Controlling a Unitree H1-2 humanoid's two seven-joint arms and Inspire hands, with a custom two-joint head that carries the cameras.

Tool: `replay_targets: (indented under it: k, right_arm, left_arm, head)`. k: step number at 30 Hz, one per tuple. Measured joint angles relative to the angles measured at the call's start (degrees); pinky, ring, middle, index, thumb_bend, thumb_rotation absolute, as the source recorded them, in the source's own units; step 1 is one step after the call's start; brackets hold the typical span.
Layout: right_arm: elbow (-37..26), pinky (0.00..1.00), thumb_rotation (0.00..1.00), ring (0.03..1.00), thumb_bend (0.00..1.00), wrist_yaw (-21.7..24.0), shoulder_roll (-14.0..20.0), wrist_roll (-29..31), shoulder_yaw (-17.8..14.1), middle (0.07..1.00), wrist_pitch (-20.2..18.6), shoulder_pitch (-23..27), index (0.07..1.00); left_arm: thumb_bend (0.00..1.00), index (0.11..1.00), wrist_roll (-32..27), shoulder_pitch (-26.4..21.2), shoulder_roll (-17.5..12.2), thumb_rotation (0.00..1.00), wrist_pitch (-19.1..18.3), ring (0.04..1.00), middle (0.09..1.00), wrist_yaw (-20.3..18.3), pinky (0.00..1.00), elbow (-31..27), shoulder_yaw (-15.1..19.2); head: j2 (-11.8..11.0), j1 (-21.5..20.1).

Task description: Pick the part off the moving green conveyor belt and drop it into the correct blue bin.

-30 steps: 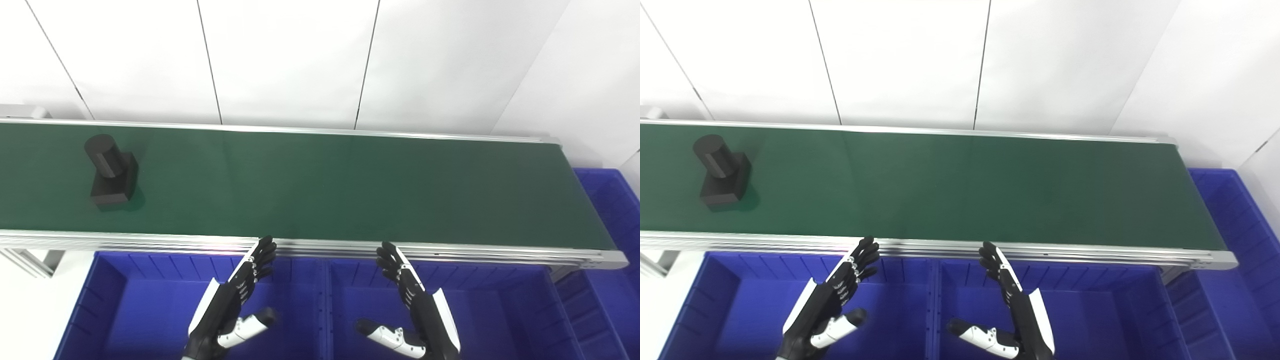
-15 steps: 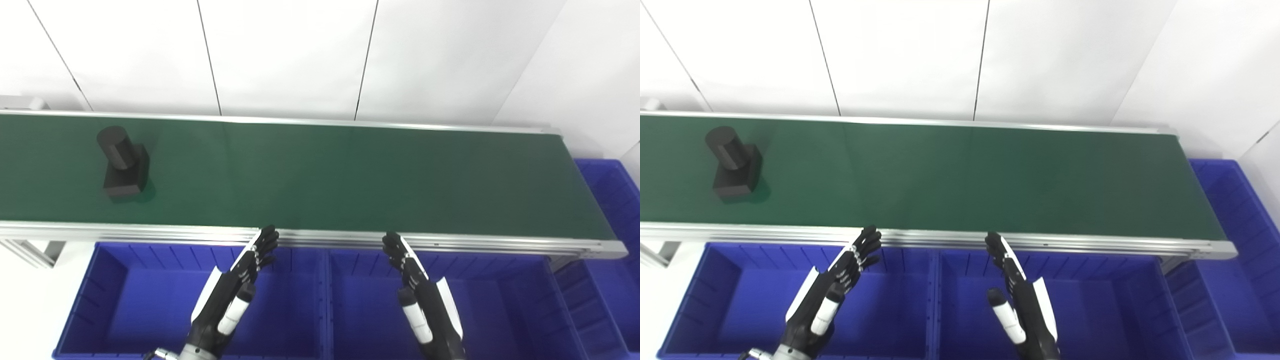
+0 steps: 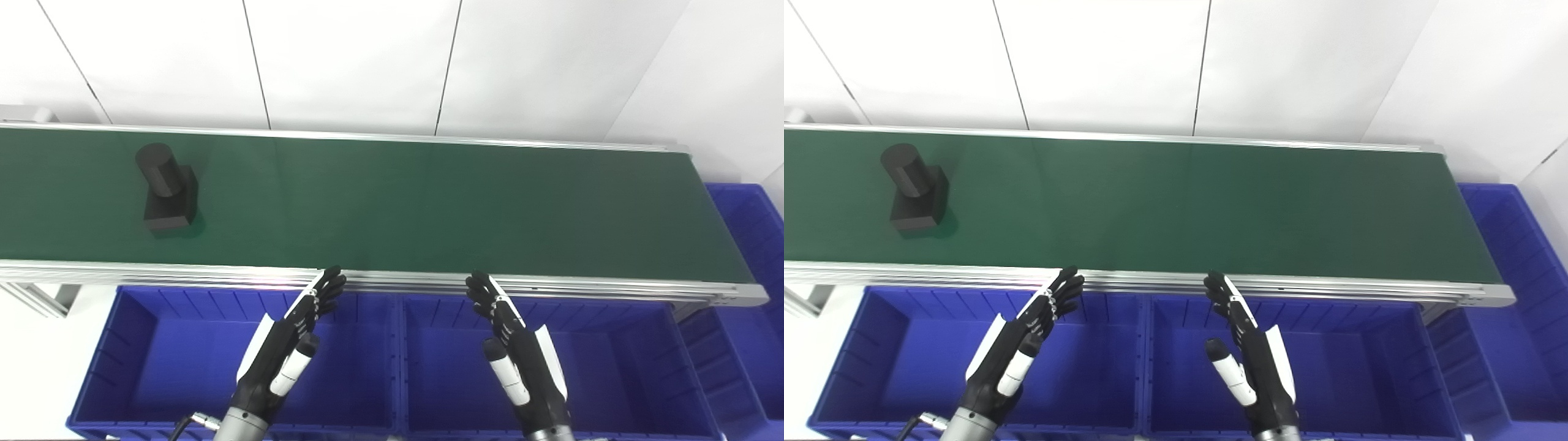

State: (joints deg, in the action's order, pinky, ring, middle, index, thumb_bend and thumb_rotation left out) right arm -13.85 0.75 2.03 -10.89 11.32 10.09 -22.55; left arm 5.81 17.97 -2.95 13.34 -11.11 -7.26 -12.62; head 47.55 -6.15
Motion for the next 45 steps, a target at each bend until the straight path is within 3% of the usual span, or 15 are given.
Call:
replay_targets:
  k: [16,20,22,26,27,28,32,34,36,45]
  right_arm:
    - [0.0,0.86,0.88,0.881,0.73,0.0,0.1,-1.4,-0.6,0.886,-1.7,1.2,0.918]
    - [0.4,0.85,0.86,0.873,0.71,0.0,0.1,-1.3,-1.1,0.887,-1.6,1.8,0.924]
    - [0.8,0.84,0.87,0.866,0.69,0.0,0.4,-1.2,-1.3,0.884,-1.1,2.0,0.923]
    - [-0.2,0.85,0.88,0.877,0.7,0.0,1.2,-0.5,-2.0,0.893,-1.0,2.1,0.934]
    - [-1.1,0.84,0.89,0.878,0.7,0.1,1.6,-0.3,-2.2,0.893,-1.0,2.2,0.937]
    - [-2.3,0.83,0.89,0.877,0.69,0.1,2.0,-0.2,-2.4,0.893,-1.0,2.5,0.937]
    - [-4.6,0.77,0.8,0.84,0.64,0.4,3.1,-1.6,-3.1,0.869,-1.1,6.1,0.916]
    - [-5.7,0.76,0.77,0.834,0.65,0.4,3.2,-2.8,-3.5,0.866,-1.3,9.3,0.917]
    - [-6.1,0.75,0.75,0.833,0.67,0.6,3.3,-3.4,-3.9,0.867,-1.4,12.2,0.917]
    - [-3.7,0.77,0.57,0.823,0.73,2.5,4.5,-5.4,-4.3,0.845,-4.3,21.3,0.881]
  left_arm:
    - [0.72,0.92,2.3,-0.1,0.5,1.0,-2.1,0.892,0.896,1.3,0.87,-0.9,-0.2]
    - [0.72,0.908,2.3,-0.4,1.3,1.0,-2.1,0.887,0.891,1.9,0.87,0.3,-0.2]
    - [0.73,0.906,2.3,-0.5,1.7,1.0,-2.0,0.885,0.892,2.2,0.86,1.0,-0.3]
    - [0.74,0.902,2.7,-0.9,2.0,1.0,-0.8,0.876,0.885,2.6,0.85,3.3,-0.9]
    - [0.73,0.897,2.9,-1.0,2.0,1.0,0.0,0.87,0.879,3.0,0.84,4.2,-1.0]
    - [0.72,0.895,3.2,-1.2,2.2,1.0,0.4,0.867,0.875,3.4,0.84,4.9,-1.1]
    - [0.68,0.878,3.9,-2.4,3.4,1.0,3.8,0.848,0.862,4.9,0.82,9.3,-1.5]
    - [0.69,0.872,4.4,-2.8,4.2,1.0,5.6,0.845,0.858,5.6,0.82,11.1,-1.8]
    - [0.7,0.87,4.8,-3.2,4.8,1.0,7.3,0.844,0.855,6.1,0.82,12.6,-1.9]
    - [0.74,0.843,6.0,-4.8,6.0,1.0,11.1,0.815,0.821,9.8,0.8,18.7,-2.0]
  head:
    - [-1.8,1.7]
    - [-3.3,4.5]
    - [-5.4,8.8]
    - [-6.6,10.7]
    - [-8.2,12.6]
    - [-8.3,12.7]
    - [-11.5,15.3]
    - [-11.9,15.5]
    - [-14.0,15.6]
    - [-17.8,14.0]
